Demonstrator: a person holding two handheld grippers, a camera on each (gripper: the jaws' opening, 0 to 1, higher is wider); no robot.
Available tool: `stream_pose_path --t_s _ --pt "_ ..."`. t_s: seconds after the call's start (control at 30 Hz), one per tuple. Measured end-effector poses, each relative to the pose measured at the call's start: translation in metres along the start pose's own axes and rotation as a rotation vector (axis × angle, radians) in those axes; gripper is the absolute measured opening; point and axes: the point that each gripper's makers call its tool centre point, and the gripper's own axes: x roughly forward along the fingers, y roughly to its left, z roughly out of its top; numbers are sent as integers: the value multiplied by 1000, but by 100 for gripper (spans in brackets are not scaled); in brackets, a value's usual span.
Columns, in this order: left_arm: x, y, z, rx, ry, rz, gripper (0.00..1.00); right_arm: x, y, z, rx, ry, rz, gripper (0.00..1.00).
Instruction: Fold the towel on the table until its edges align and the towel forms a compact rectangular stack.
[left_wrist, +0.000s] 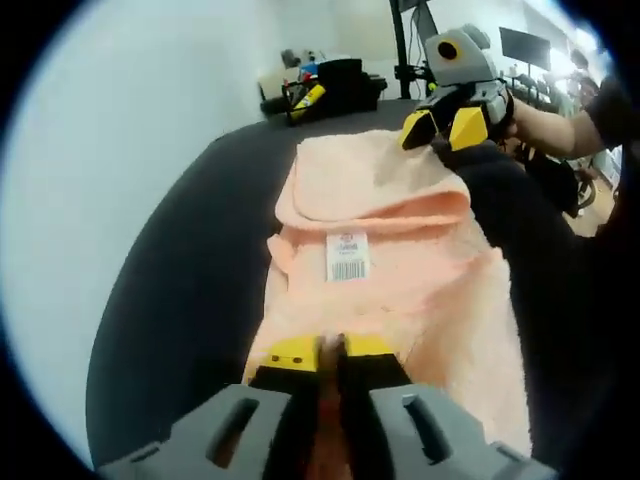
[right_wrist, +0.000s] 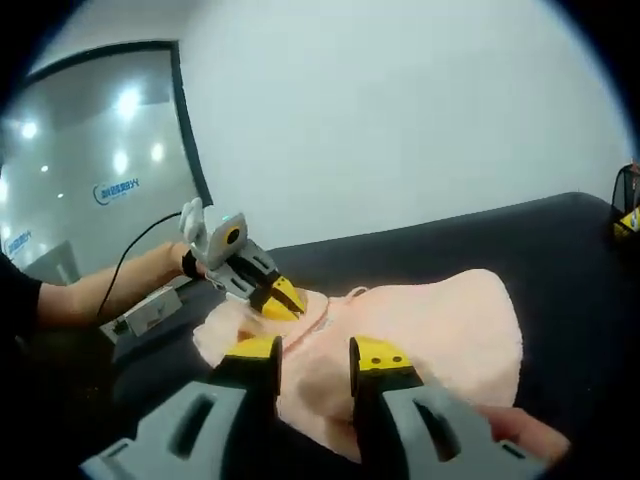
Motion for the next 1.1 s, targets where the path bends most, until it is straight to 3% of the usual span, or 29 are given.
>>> stream_pose_path --t_s 0.17,0.27,0.4,0.5,0.67,0.73,0.77,0.8,0.87,0.93,0.97,1.03,1.07,1.1 --pt "-6 7 -3 11 -7 14 0 1 -3 -4 11 2 3 26" --pt "-11 6 3 5 -34 17 0 0 -4 -6 16 0 3 26" --pt "-17 22 16 13 -73 77 0 -2 -1 -4 25 -13 9 26" --pt "-14 15 23 23 -78 94 0 -2 -3 -3 27 -18 9 26" --pt "-4 21 18 -9 -59 168 0 -2 -5 -4 33 -22 5 26" --pt "-3 11 17 -11 -88 132 0 -3 -4 -5 28 -18 6 26" --pt "-2 17 11 -11 -74 137 1 -4 -3 -6 22 -16 4 26" --pt "-2 19 7 -3 -63 158 7 -5 -3 -6 19 -16 3 26" --pt "-9 25 11 -30 -105 215 20 -9 -6 -3 14 -21 -5 26" --pt "-20 44 16 -144 -198 294 44 -14 -12 5 24 -44 -14 26" --pt "-24 48 14 -195 -207 306 47 -17 -16 10 33 -60 -29 26" --pt "-33 42 19 -209 -253 297 31 -25 -20 16 33 -69 -44 26" --pt "-38 42 18 -197 -252 330 26 -30 -26 18 22 -61 -68 26" --pt "-46 55 7 -177 -200 428 24 -35 -34 20 -2 -57 -97 26"
